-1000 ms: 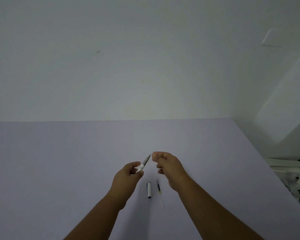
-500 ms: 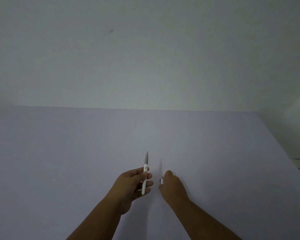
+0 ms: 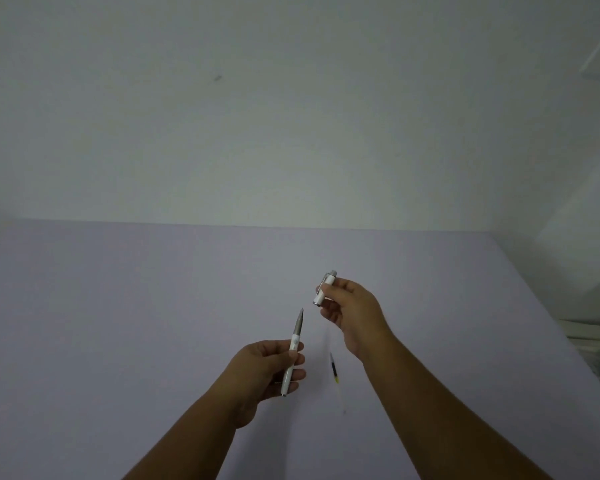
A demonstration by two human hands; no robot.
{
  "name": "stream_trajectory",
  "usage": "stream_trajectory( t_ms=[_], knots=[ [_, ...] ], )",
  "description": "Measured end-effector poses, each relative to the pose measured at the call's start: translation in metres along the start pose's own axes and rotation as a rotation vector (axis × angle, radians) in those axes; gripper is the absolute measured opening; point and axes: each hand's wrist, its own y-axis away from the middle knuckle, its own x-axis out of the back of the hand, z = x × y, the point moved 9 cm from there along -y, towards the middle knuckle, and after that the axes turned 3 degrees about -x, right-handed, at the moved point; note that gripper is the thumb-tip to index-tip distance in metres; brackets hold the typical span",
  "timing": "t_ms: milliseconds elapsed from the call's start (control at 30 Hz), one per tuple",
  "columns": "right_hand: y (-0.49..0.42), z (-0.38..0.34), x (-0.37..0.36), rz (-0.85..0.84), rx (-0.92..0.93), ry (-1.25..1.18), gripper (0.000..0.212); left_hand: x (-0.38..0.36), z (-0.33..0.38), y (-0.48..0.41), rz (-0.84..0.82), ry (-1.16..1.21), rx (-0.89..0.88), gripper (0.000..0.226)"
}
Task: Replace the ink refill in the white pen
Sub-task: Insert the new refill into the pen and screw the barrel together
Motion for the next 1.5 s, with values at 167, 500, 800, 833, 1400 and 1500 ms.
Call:
stream_trajectory(
  t_ms=[167, 500, 800, 833, 1400, 1500],
  knots=[
    [0.014, -0.006, -0.002, -0.060, -0.003, 0.043, 0.007, -0.012, 0.007, 0.008, -0.050, -0.024, -0.028, 0.015],
    [0.035, 0.004, -0.011, -0.203, -0.011, 0.233, 0.006, -0.020, 0.015, 0.023, -0.061, -0.020, -0.079, 0.015],
    [0.034, 0.002, -0.013, -0.210, -0.012, 0.268, 0.004, -0.024, 0.019, 0.022, -0.001, 0.009, -0.115, 0.015],
    [0.033, 0.002, -0.012, -0.214, -0.008, 0.274, 0.003, -0.024, 0.019, 0.021, -0.003, 0.015, -0.115, 0.016],
    [0.004, 0.105, 0.077, 0.192, -0.133, 0.948, 0.024, -0.021, -0.061, -0.040, 0.208, -0.318, -0.001, 0.015],
    [0.009, 0.125, 0.082, 0.195, -0.141, 0.964, 0.025, -0.020, -0.073, -0.048, 0.289, -0.371, -0.020, 0.016]
  ],
)
